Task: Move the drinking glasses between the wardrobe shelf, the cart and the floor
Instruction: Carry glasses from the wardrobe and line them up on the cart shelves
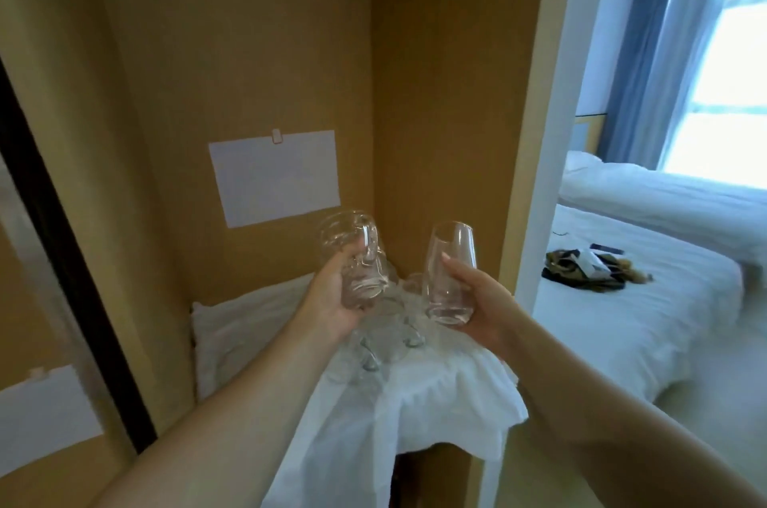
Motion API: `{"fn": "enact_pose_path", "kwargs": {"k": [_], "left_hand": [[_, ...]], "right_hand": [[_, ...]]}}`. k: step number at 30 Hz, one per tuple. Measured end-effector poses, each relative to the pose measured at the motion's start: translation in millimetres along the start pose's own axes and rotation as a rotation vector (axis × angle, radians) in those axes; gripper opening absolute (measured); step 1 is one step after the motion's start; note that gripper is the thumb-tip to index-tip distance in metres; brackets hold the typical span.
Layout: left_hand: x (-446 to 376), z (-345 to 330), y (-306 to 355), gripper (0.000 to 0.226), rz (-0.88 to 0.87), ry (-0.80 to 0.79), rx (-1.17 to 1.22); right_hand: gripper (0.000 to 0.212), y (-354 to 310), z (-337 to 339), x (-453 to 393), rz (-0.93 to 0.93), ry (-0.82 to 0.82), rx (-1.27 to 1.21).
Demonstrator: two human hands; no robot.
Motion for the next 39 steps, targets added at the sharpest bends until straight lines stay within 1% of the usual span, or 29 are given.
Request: {"fn": "enact_pose_path", "kwargs": {"k": [1,3,5,6,8,10,13,15,17,18,20,21,23,24,26,30,33,34,36,39], "left_hand": [[0.8,-4.6,-13.6,0.027,0.028,0.002,-0.007],[5.1,-14.0,-36.8,0.018,0.072,0.008,-0.043],[7.0,-24.9,-56.5,0.011,0.108,-0.006,-0.095],[7.8,-32.2,-65.7,0.014,0.125,-0.013,-0.118],[3.9,-47.7,-81.9,0.034,0.156,-0.039,-0.156],[-1.7,-67.2,-94.7,0.048,0.159,-0.080,-0.192],[-10.9,-102.6,-126.2,0.070,0.189,-0.151,-0.215],[-16.3,-125.7,-149.3,0.076,0.201,-0.205,-0.240],[-19.5,-150.1,-178.2,0.076,0.220,-0.239,-0.296],[-20.8,-163.5,-196.0,0.076,0.238,-0.253,-0.321],[-25.6,-186.6,-223.5,0.075,0.243,-0.271,-0.352],[-28.8,-201.1,-240.5,0.075,0.246,-0.279,-0.366],[-34.8,-228.5,-275.7,0.077,0.271,-0.305,-0.395],[-36.7,-242.7,-292.9,0.077,0.284,-0.327,-0.404],[-38.5,-272.5,-327.6,0.075,0.307,-0.387,-0.426],[-40.7,-325.4,-395.9,0.069,0.404,-0.472,-0.445],[-35.1,-368.0,-451.2,0.049,0.519,-0.563,-0.405],[-34.2,-379.6,-466.5,0.048,0.538,-0.576,-0.401],[-34.1,-399.7,-495.9,0.060,0.546,-0.577,-0.421],[-32.3,-423.1,-541.8,0.074,0.598,-0.615,-0.455]], "right_hand": [[0.062,-0.4,7.9,10.4,0.005,0.020,-0.005],[0.052,-2.1,24.2,28.4,0.001,0.071,-0.023],[0.049,-4.2,43.4,44.9,0.000,0.143,-0.028],[0.050,-6.0,54.3,53.2,0.005,0.179,-0.020],[0.048,-11.4,72.4,69.2,0.014,0.233,-0.013],[0.049,-16.8,89.4,84.0,0.016,0.280,-0.027],[0.064,-32.2,128.6,111.9,0.060,0.394,-0.028],[0.076,-40.6,155.8,129.5,0.080,0.470,0.023],[0.081,-46.5,188.0,147.8,0.101,0.525,0.060],[0.076,-48.6,206.1,158.3,0.111,0.544,0.065],[0.058,-50.3,236.8,177.1,0.122,0.580,0.059],[0.055,-51.4,256.9,189.4,0.125,0.618,0.054],[0.067,-54.4,295.2,213.6,0.126,0.691,0.060],[0.074,-56.9,312.3,224.8,0.127,0.712,0.062],[0.082,-63.5,345.7,248.0,0.133,0.749,0.050],[0.082,-76.4,408.6,293.0,0.158,0.845,0.008],[0.086,-85.1,454.9,327.4,0.189,0.893,-0.033],[0.083,-87.6,467.3,336.6,0.194,0.893,-0.046],[0.075,-89.5,493.5,356.0,0.190,0.908,-0.078],[0.074,-88.8,532.7,385.1,0.177,1.002,-0.086]]}}
Point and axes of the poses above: each hand's wrist, its own x-axis away from the middle knuckle, its own z-axis out of the back of the hand, y = z × x, the point moved 8 cm from there along -x, towards the middle knuckle, and after that the axes turned 9 degrees about x, right-handed, at the moved point
